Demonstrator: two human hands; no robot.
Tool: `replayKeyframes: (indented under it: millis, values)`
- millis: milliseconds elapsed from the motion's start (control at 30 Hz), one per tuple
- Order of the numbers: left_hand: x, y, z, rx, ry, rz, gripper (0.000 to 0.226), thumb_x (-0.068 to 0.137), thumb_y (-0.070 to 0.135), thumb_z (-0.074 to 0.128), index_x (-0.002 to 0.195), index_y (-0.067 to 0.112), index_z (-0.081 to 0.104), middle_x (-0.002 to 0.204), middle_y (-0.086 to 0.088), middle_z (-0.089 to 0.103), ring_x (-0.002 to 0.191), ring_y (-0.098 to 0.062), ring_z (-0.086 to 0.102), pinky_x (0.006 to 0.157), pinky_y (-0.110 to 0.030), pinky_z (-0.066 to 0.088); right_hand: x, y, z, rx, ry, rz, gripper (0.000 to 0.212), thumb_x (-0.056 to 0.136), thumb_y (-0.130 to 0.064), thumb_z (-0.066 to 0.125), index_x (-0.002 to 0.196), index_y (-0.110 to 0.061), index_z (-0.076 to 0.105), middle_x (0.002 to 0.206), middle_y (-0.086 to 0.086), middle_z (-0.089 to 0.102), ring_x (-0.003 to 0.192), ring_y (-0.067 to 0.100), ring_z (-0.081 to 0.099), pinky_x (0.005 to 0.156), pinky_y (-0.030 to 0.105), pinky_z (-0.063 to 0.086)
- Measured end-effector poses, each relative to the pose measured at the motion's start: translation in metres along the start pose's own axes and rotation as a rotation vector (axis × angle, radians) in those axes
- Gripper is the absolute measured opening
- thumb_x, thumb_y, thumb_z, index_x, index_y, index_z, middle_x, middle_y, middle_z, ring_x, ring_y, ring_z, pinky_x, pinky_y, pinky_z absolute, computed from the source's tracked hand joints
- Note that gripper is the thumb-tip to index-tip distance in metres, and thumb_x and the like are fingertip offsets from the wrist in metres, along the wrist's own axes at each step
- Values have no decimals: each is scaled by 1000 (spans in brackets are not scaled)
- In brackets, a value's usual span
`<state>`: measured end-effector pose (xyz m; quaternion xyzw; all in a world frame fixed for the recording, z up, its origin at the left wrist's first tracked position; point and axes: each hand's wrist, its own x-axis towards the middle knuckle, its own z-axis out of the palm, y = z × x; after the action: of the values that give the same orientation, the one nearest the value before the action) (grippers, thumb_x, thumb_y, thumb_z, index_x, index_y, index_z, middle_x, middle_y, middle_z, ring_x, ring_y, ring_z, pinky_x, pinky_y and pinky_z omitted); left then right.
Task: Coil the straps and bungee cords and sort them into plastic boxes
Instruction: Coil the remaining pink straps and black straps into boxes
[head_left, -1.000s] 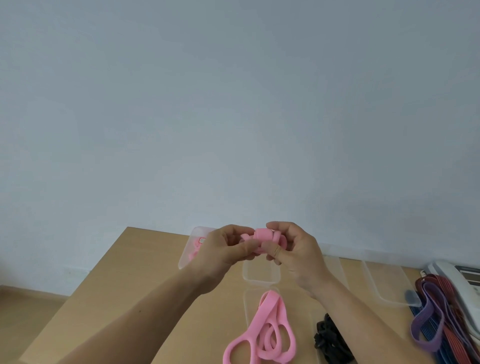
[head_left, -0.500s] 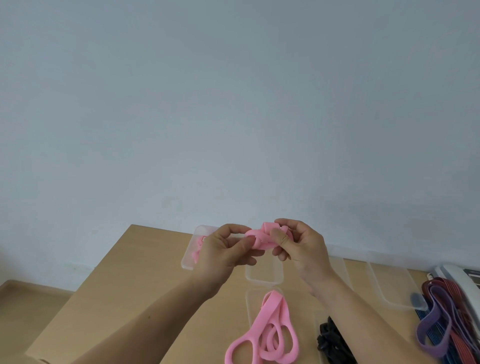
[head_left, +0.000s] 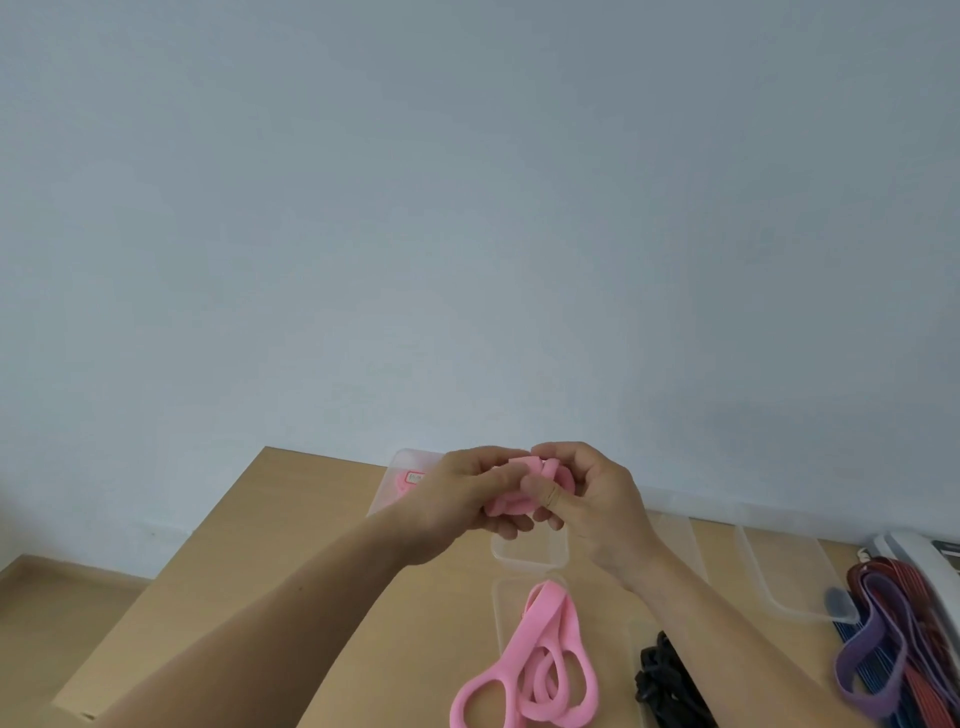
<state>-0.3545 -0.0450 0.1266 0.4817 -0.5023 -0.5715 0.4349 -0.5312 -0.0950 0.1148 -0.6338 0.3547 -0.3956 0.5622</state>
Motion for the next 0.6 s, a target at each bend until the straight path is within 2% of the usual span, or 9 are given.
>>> replayKeyframes:
  millis: [67,133,233,300,367,467,600]
  values:
    - [-1,-1,-1,-21,-2,10,29,101,30,55,115,8,70,96,-15,73,81,-23,67,71,-29,54,0,-2,-4,23,-16,24,41,77,-28,79,111,-14,63,77,2,73,61,20,66,56,26,51]
    - [-2,-1,-5,-34,-2,9,31,101,28,54,112,4,70,91,-13,71,77,-22,65,67,-28,53,-1,-4,-13,83,-86,69,40,86,-33,73,116,-9,63,86,10,74,71,28,70,60,28,54]
    - [-3,-1,-9,-92,-21,-23,32,103,25,50,108,-1,69,80,-10,68,67,-20,62,60,-27,51,-2,-4,-28,184,-216,117,25,93,-17,60,117,-11,68,100,21,73,84,36,71,66,32,56]
    - [-4,-3,-11,-140,-43,-51,36,102,26,49,105,-4,68,73,-10,65,61,-19,59,57,-26,50,-4,-2,-32,139,-250,96,24,91,-13,67,114,-15,71,102,20,73,84,34,72,67,32,56]
    - [-6,-3,-10,-169,-60,-67,40,98,30,52,106,-6,66,71,-12,63,58,-18,58,55,-25,49,-5,0,-32,68,-224,60,23,87,-12,70,110,-14,72,97,17,75,79,28,71,66,30,55]
    - [-6,-7,-8,-212,-55,-78,42,91,34,57,106,-4,68,73,-13,63,58,-18,58,53,-25,49,-5,6,-28,15,-150,16,17,89,1,66,105,-6,68,83,10,74,71,22,68,63,27,53]
    - [-5,-11,-8,-276,-18,-105,41,87,35,62,102,-3,69,72,-15,63,56,-18,59,51,-24,50,-5,11,-23,-6,-77,-23,9,90,0,65,96,-6,64,70,3,69,62,17,63,58,26,51]
